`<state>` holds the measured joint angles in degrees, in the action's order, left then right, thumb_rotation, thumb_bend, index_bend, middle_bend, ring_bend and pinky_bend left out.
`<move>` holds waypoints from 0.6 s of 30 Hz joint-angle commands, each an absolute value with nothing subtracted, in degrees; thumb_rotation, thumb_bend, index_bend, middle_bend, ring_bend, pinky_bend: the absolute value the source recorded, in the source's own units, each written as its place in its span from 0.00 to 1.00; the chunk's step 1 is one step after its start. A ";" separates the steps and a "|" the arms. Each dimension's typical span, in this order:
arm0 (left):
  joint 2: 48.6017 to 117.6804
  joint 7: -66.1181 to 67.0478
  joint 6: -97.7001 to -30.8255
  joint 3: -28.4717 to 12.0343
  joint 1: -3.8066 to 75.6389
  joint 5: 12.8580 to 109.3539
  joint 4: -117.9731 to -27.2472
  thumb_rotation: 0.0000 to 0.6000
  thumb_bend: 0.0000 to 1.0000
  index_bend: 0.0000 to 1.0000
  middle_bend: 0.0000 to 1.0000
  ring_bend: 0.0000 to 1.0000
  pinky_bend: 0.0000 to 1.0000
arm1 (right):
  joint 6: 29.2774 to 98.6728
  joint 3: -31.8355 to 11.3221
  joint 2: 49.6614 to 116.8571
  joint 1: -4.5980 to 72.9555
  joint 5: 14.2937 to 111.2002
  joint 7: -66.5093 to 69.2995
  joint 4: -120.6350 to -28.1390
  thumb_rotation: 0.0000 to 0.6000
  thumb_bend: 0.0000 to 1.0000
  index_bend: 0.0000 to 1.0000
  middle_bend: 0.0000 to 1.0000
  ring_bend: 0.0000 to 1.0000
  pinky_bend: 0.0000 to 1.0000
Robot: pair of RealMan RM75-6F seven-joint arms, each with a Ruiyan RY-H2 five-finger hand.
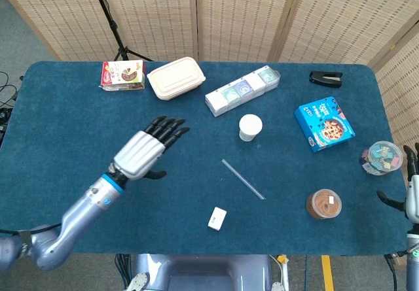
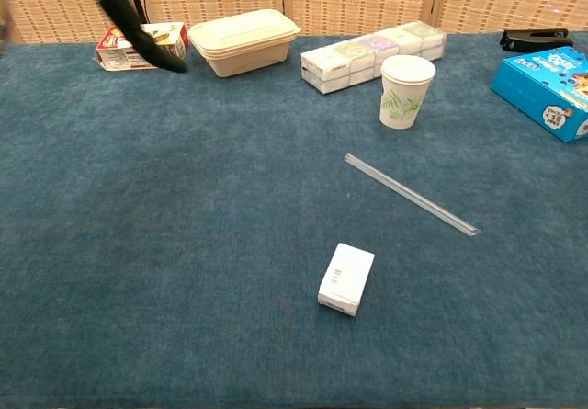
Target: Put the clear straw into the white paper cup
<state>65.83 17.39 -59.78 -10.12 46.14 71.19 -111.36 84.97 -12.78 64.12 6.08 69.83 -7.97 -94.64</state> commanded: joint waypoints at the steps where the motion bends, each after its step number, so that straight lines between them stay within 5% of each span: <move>1: 59.35 13.55 -65.97 -6.79 39.59 75.51 -113.57 1.00 0.11 0.00 0.00 0.00 0.00 | 86.63 -13.35 64.60 7.12 71.86 -10.52 -95.10 1.00 0.00 0.01 0.00 0.00 0.00; 18: 54.81 -8.14 -85.55 0.15 18.68 83.45 -100.86 1.00 0.11 0.00 0.00 0.00 0.00 | 81.12 -18.06 73.42 17.08 66.70 -20.12 -101.78 1.00 0.00 0.19 0.00 0.00 0.00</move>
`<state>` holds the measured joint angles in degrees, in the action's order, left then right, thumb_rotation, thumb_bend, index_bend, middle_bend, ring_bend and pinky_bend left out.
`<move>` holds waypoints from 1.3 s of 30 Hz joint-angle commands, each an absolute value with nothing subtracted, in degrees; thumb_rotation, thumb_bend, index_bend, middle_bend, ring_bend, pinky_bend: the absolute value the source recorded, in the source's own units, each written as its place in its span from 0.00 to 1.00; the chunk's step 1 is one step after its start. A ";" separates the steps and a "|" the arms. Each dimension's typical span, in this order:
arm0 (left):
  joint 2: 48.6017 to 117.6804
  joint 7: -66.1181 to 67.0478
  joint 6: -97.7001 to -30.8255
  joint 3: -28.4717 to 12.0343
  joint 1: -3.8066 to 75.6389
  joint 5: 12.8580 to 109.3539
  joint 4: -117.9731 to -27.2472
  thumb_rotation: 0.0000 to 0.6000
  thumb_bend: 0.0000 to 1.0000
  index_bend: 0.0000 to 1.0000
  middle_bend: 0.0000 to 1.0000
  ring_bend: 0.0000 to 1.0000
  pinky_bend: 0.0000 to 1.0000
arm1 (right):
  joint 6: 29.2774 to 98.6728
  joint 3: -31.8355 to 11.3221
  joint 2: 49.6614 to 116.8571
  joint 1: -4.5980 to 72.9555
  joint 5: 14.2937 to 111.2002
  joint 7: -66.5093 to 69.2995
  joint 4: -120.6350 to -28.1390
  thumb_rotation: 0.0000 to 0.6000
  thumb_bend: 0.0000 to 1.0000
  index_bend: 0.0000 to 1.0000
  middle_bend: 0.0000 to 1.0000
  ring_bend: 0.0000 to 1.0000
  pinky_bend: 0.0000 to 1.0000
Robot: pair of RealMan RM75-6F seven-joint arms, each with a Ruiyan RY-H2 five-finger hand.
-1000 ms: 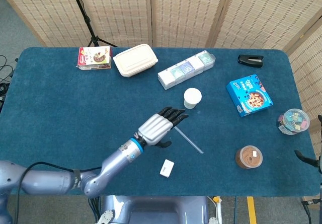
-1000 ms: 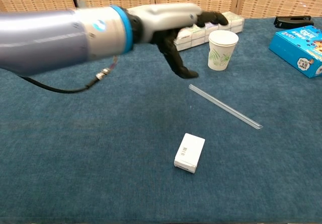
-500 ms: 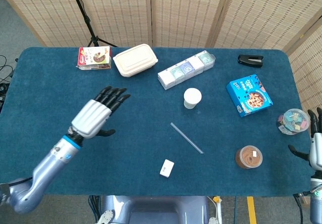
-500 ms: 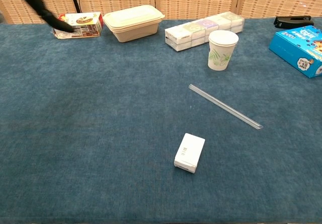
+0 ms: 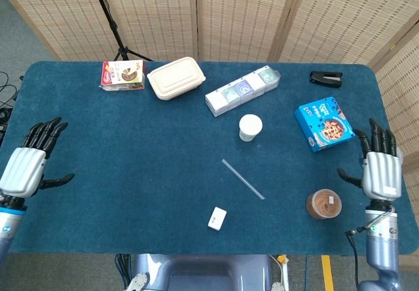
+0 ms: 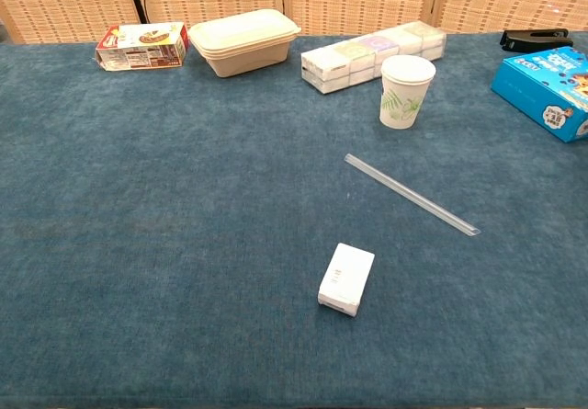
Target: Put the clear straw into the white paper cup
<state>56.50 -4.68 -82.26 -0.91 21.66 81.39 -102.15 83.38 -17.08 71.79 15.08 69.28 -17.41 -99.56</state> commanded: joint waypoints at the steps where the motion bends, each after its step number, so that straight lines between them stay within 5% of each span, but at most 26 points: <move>1: 54.26 -9.37 -85.93 0.24 18.05 83.85 -100.68 1.00 0.11 0.00 0.00 0.00 0.00 | 79.92 -18.20 74.05 18.07 65.41 -21.47 -102.88 1.00 0.00 0.20 0.00 0.00 0.00; 39: 52.47 -16.38 -82.60 -3.84 14.78 84.19 -98.45 1.00 0.11 0.00 0.00 0.00 0.00 | 74.90 -20.37 95.92 32.38 45.42 -33.01 -95.96 1.00 0.00 0.32 0.00 0.00 0.00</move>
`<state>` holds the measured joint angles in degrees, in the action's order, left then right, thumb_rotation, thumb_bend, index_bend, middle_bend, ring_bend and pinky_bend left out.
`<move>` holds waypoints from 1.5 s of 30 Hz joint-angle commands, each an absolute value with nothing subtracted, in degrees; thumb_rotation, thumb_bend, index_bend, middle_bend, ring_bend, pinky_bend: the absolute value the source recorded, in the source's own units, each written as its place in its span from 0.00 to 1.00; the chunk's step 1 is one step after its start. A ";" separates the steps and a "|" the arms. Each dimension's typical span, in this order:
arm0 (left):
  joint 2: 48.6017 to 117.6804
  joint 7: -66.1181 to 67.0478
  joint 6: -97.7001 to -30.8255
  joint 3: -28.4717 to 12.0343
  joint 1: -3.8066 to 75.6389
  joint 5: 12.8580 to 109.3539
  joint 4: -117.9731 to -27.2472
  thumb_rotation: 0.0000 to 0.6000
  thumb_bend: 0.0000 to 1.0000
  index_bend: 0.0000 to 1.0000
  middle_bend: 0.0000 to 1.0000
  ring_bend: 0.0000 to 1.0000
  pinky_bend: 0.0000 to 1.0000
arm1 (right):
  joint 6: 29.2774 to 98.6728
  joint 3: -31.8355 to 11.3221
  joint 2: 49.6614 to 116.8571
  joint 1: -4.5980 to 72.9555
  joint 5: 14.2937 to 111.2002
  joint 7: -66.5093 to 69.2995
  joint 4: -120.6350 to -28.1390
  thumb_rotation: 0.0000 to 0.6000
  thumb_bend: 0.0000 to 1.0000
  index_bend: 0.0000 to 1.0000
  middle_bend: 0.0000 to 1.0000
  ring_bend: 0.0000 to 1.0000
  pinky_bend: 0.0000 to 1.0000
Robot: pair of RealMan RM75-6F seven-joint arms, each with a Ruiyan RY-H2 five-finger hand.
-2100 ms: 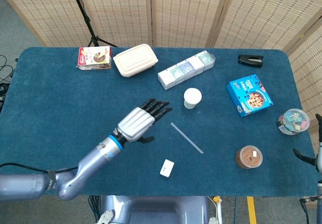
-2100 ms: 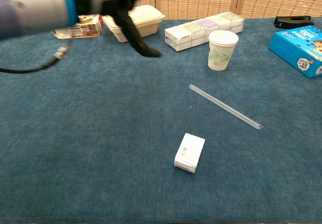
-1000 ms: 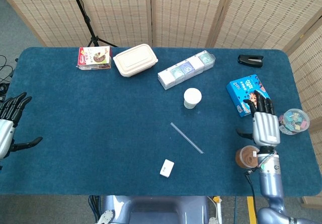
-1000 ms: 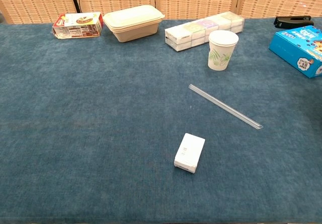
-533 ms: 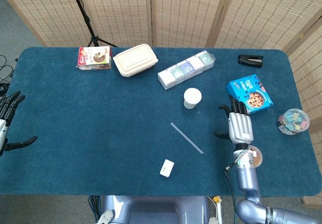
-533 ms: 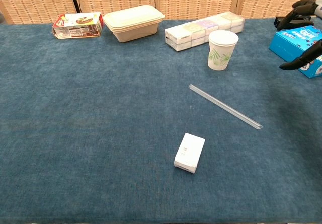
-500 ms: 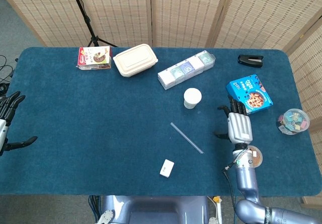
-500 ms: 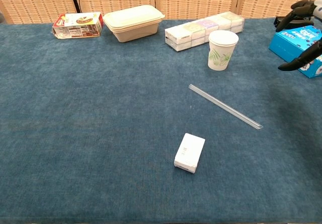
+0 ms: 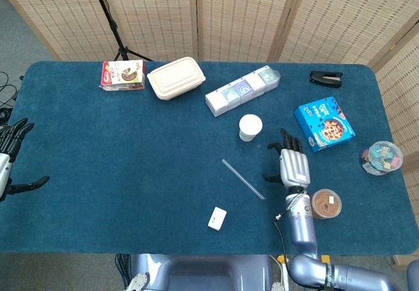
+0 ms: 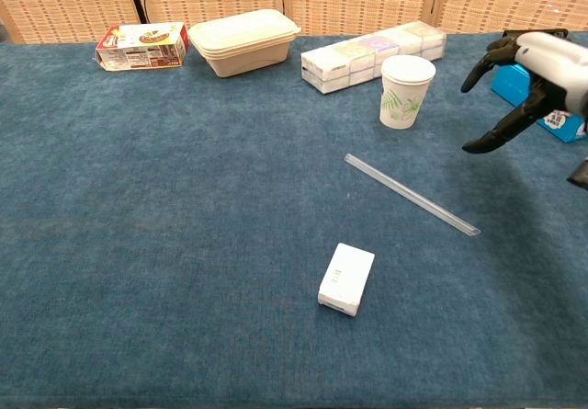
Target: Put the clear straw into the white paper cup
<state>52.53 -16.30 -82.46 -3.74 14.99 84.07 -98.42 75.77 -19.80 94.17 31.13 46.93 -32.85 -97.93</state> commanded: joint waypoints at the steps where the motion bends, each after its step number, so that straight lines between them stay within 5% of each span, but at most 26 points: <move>1: 52.44 -16.40 -82.67 -3.91 14.67 84.20 -98.44 1.00 0.11 0.00 0.00 0.00 0.00 | 74.87 -20.52 96.35 32.63 45.12 -32.98 -95.50 1.00 0.00 0.32 0.00 0.00 0.00; 45: 52.16 -17.10 -81.13 -5.13 13.41 85.68 -98.33 1.00 0.11 0.00 0.00 0.00 0.00 | 80.81 -23.55 110.17 36.73 37.02 -36.80 -86.63 1.00 0.00 0.40 0.00 0.00 0.00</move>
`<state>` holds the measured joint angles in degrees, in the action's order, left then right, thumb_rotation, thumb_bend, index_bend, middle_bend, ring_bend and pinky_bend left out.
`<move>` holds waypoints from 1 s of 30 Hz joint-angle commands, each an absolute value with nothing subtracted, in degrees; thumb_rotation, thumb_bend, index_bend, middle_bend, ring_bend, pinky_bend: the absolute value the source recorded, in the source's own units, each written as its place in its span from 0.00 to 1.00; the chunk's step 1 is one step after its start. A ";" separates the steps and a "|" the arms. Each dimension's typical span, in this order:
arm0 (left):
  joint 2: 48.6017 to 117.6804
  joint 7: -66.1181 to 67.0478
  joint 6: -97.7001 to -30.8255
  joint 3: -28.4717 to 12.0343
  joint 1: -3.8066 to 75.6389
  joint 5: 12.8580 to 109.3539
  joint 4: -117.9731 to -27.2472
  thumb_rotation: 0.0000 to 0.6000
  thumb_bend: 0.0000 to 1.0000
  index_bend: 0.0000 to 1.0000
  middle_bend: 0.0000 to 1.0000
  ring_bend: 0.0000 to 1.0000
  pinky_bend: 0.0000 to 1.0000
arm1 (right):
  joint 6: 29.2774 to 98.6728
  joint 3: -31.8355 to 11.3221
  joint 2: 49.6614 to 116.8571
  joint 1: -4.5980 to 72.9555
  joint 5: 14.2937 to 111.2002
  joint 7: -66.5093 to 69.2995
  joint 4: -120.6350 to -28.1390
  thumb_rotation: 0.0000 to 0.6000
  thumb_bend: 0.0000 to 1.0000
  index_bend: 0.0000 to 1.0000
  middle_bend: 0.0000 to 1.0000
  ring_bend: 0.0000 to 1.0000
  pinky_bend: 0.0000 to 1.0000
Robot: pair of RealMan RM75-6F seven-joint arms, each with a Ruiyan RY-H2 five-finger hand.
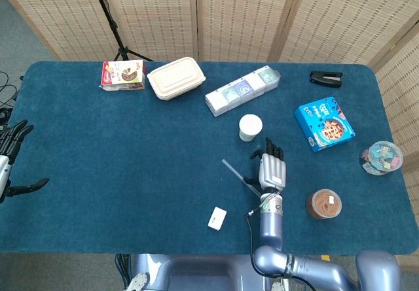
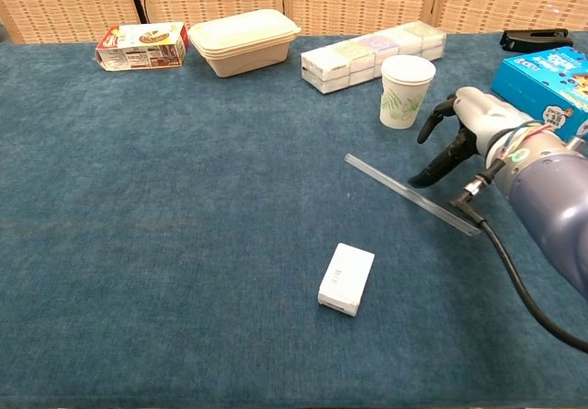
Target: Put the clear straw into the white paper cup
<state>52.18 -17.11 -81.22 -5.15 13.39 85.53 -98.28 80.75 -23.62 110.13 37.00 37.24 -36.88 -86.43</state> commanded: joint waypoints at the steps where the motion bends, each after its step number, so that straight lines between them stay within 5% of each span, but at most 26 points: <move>1: 52.15 -17.08 -81.12 -5.12 13.41 85.77 -98.37 1.00 0.11 0.00 0.00 0.00 0.00 | 80.72 -23.59 110.21 36.63 36.89 -36.69 -86.79 1.00 0.00 0.40 0.00 0.00 0.00; 30: 52.18 -17.05 -80.30 -5.25 13.34 86.10 -98.40 1.00 0.11 0.00 0.00 0.00 0.00 | 79.61 -24.54 111.40 36.46 34.64 -37.51 -86.87 1.00 0.00 0.44 0.00 0.00 0.00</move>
